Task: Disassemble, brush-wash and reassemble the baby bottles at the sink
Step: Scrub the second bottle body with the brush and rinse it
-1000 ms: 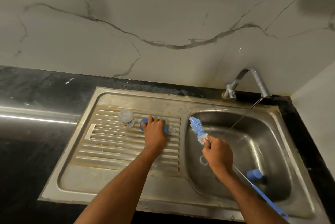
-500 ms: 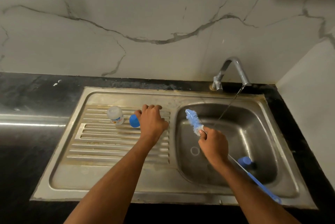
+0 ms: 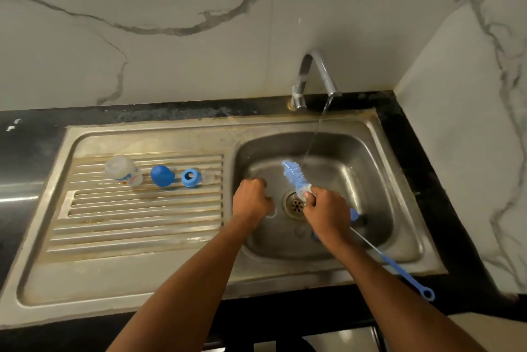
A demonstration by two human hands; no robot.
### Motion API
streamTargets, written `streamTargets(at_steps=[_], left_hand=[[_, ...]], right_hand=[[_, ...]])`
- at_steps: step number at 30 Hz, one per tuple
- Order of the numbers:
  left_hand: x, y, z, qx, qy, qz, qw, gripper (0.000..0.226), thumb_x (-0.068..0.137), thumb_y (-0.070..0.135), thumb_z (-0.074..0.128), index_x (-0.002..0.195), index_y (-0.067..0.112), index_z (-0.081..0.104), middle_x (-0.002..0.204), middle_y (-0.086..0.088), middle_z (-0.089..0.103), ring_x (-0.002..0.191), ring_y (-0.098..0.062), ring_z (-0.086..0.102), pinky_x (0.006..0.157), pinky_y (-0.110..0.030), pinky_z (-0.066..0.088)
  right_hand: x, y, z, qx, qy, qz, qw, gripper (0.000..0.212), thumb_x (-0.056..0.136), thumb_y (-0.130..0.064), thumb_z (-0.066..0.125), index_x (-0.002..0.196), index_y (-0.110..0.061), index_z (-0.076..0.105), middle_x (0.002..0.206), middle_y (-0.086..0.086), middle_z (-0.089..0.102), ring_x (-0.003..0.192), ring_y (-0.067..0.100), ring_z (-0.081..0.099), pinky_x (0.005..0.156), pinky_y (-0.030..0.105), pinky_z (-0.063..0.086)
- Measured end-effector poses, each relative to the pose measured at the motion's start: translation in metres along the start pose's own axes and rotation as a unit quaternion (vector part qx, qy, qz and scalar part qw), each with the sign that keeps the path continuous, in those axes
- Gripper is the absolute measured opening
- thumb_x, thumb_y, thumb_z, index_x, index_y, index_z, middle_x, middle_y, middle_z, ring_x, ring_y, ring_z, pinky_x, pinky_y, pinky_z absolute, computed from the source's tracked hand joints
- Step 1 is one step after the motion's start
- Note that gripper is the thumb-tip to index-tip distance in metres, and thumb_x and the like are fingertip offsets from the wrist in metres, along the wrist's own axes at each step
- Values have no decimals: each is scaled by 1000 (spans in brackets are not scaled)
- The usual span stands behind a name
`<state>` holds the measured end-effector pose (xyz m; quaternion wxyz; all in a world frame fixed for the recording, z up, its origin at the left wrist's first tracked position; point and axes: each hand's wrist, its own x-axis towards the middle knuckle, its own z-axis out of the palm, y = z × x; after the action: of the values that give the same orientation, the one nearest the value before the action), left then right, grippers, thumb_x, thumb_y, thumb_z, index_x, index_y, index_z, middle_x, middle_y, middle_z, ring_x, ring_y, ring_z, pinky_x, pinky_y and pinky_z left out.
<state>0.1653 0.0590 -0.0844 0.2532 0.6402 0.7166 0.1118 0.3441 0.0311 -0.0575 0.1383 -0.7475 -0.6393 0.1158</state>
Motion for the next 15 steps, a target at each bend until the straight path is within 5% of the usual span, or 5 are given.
streamTargets(at_steps=[8,15], left_hand=[[4,8,48,97,-170,-1,981,59,68,25,91,117,6,63,120,-14,61,113,-35,61,91,-43,54],[10,7,68,143,-155,41,977,31,88,-1,56,118,4,61,125,-15,55,121,-35,52,95,-42,49]], right_hand=[[3,30,0,-14,-11,11,1000,17,91,-27,60,79,-16,67,70,4,67,62,26,62,52,29,37],[7,50,-4,-2,-40,30,999,20,93,-26,57,74,-19,58,66,0,64,58,20,59,53,34,51]])
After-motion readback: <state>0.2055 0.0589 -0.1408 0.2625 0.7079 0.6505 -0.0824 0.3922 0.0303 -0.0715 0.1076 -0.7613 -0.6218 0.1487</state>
